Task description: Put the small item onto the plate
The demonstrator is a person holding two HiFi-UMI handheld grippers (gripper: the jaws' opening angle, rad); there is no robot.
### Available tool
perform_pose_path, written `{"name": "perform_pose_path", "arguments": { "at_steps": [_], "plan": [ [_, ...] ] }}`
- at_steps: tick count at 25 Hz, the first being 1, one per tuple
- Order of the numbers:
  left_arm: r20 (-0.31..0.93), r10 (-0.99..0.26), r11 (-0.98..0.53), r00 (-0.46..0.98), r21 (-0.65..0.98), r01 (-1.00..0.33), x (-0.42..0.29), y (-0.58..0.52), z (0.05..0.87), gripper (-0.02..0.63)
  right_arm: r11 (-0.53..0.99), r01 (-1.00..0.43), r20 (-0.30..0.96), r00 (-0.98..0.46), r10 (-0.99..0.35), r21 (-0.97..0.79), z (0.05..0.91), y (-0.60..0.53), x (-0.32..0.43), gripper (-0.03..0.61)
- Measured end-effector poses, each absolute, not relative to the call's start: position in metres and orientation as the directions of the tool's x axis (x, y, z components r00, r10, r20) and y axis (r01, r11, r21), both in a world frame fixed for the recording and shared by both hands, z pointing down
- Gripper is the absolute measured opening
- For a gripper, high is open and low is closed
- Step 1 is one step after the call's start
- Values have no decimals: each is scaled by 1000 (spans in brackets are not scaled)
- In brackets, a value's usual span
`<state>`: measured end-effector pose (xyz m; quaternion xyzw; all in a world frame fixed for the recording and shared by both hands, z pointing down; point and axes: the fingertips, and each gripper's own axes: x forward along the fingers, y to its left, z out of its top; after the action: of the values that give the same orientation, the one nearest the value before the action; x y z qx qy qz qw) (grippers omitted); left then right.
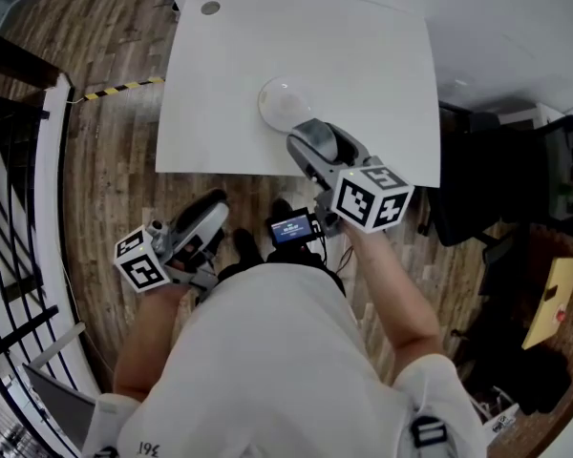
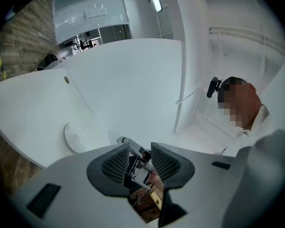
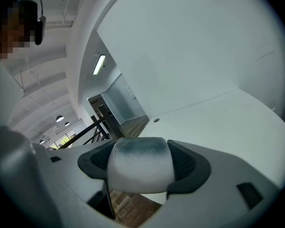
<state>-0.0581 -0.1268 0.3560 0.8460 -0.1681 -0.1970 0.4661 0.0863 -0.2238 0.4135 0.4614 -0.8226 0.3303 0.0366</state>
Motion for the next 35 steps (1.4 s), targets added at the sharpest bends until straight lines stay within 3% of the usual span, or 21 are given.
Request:
{"name": "perform_pose_path", "arguments": {
  "at_steps": [5,23,35],
  "plan": [
    [-130,-463,-484,877,866,-127,-50,-134,373,149,384,-812,412,-562,-717,-440,431,-232,86,316],
    [-34,-464,-390,885,905,-170,-21,-185,421,148,515,-846,618,-480,-623,-138,533,-294,95,316],
    [47,-461,-329,886,918,-220,-6,-218,454,148,554,-829,718,-429,-547,-74,585,-343,83,316]
  ]
}}
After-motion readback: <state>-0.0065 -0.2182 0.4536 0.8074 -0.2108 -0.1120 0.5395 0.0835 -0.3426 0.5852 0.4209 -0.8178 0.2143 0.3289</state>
